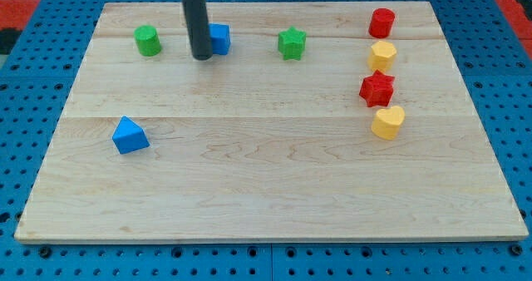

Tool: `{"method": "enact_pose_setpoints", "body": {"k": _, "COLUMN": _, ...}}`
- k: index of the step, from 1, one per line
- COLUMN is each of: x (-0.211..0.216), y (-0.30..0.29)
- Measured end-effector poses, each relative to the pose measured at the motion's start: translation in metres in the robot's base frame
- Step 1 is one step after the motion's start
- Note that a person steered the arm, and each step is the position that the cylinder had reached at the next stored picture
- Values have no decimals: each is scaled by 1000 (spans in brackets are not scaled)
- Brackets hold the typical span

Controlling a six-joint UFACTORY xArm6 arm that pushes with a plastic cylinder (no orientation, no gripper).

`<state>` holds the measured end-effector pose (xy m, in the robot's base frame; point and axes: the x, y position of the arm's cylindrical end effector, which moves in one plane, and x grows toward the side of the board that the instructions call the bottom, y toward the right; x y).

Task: Place the blue triangle to the right of the green circle

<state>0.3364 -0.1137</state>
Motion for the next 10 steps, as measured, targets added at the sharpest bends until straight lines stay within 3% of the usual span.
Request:
{"method": "enact_pose_setpoints", "body": {"k": 2, "x": 165, "y": -9}}
{"method": "enact_pose_setpoints", "body": {"k": 3, "x": 191, "y": -61}}
{"method": "enact_pose_setpoints", "body": {"k": 7, "x": 81, "y": -72}}
{"method": "enact_pose_setpoints", "body": {"k": 10, "x": 66, "y": -58}}
